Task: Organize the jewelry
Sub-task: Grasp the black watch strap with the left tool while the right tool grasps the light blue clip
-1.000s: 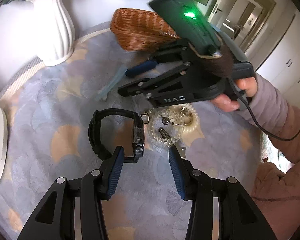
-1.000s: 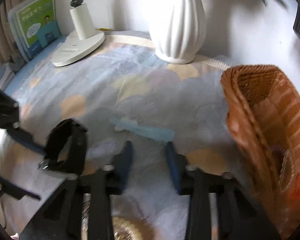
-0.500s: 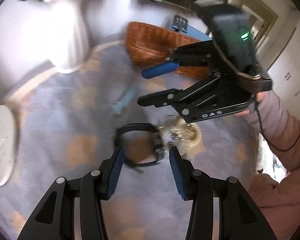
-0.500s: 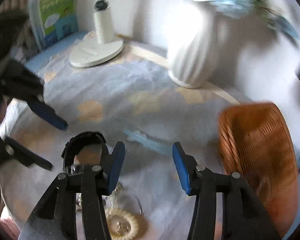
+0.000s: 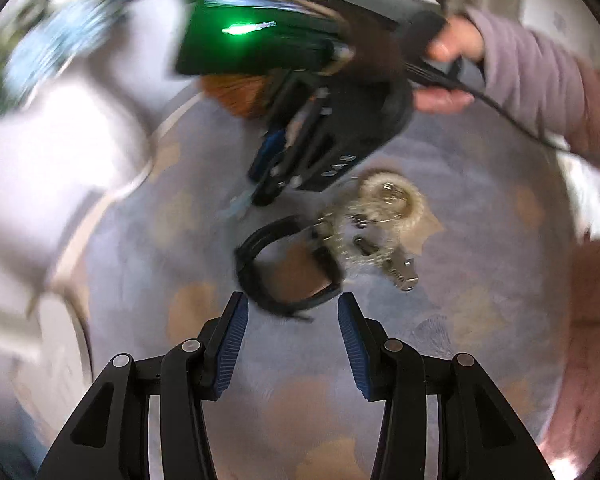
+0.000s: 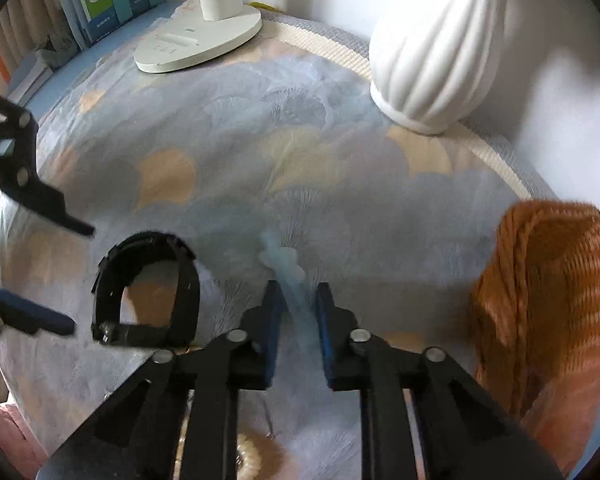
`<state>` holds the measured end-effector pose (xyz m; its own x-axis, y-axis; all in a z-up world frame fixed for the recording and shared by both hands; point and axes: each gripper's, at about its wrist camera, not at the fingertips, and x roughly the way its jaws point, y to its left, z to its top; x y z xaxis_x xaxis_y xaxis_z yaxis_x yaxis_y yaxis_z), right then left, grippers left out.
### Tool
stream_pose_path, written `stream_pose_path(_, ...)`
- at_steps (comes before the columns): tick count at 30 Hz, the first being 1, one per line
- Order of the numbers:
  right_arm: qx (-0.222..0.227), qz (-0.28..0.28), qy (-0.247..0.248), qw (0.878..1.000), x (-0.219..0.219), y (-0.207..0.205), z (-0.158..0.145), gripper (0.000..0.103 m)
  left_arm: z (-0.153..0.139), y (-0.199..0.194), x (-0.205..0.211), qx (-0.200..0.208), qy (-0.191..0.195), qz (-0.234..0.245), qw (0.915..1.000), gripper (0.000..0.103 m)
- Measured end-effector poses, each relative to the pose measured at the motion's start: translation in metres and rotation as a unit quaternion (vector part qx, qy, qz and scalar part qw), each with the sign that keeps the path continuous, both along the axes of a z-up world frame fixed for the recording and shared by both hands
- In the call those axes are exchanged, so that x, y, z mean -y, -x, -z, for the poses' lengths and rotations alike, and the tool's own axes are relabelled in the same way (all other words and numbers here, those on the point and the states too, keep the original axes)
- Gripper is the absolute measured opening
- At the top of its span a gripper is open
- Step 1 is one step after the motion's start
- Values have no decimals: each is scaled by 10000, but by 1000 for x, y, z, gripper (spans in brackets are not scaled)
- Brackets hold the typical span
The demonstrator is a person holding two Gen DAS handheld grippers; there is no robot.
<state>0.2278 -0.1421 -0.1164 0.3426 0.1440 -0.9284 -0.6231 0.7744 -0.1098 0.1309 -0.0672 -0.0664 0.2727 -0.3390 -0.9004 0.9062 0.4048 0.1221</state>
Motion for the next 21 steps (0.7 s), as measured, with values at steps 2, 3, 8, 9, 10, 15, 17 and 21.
stream_pose_path(2,-81,101,-70,9999,5,5,-1,12,6,3,10,9,-171,229,9996,47)
stream_pose_path(3,-139,187,-121,9997,10,7,-1,12,11,2,14,-54,-258,269,9993,46)
stream_pose_path(8,-413,600,-407,9965,28,17,-3,12,11,-12,16,-719,-23,-30,9974,46)
stream_pose_path(9,-427,670,-437,9959,31,20,-3,12,11,-15,17,-849,36,-142,9963,46)
stream_pose_path(10,-430,720,-479,9953,33,22,-4,12,12,-17,18,-948,67,-234,9952,46)
stream_pose_path(15,-381,932,-688,9925,45,38,-3,12,22,-19,26,-1149,-134,-559,9917,46)
stream_pose_path(17,-343,930,-705,9926,47,41,-4,12,22,-13,27,-851,-310,-388,9951,46)
stream_pose_path(21,-270,939,-685,9929,43,47,-1,13,27,3,31,-542,-709,16,9960,46)
